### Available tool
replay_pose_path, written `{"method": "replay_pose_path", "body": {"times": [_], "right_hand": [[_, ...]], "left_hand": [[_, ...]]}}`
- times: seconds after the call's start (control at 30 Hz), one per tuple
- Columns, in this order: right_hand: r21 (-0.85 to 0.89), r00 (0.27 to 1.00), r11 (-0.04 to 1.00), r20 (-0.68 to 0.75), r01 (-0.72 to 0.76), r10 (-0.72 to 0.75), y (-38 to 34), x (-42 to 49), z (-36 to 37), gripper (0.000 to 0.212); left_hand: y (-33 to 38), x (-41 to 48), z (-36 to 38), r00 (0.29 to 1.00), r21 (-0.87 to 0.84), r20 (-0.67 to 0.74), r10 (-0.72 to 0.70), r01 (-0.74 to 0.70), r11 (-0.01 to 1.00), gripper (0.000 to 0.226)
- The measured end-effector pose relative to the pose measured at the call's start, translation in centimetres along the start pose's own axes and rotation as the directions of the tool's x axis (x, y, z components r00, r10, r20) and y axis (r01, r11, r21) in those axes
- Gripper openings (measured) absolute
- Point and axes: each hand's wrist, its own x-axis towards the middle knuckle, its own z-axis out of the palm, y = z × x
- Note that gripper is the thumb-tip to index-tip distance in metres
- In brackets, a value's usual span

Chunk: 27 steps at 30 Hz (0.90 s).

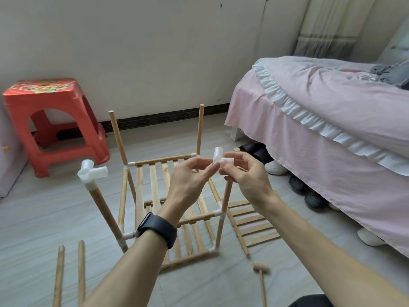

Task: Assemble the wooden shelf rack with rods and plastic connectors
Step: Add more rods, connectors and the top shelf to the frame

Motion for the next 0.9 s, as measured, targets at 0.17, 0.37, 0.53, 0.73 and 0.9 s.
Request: {"method": "replay_pose_path", "body": {"times": [0.17, 0.37, 0.53, 0.73, 0.9], "right_hand": [[0.012, 0.997, 1.0, 0.08, -0.02, 0.019, -0.8, 0.3, -1.3, 0.021], [0.057, 0.998, 0.998, 0.057, -0.028, 0.025, -1.7, 0.3, -1.5, 0.031], [-0.13, 0.989, 0.988, -0.11, 0.087, -0.101, -1.4, 0.1, -1.1, 0.03], [-0.518, 0.913, 0.779, 0.009, 0.352, -0.407, -0.7, 0.1, -1.1, 0.049], [-0.541, 0.858, 0.756, -0.114, 0.37, -0.501, -1.1, 1.8, -1.5, 0.042]], "left_hand": [[1.1, 0.4, 0.1, 0.981, -0.231, 0.092, -0.169, 0.186, 0.955, 0.034], [2.0, 0.6, 0.8, 0.958, -0.34, 0.178, -0.227, 0.276, 0.899, 0.032], [2.8, 0.9, 1.2, 0.967, -0.414, 0.108, -0.232, 0.256, 0.873, 0.034], [2.9, 1.0, 1.8, 0.987, -0.249, 0.097, -0.125, 0.146, 0.957, 0.03], [1.4, 2.0, 1.4, 0.988, -0.245, 0.098, -0.122, 0.143, 0.959, 0.033]]}}
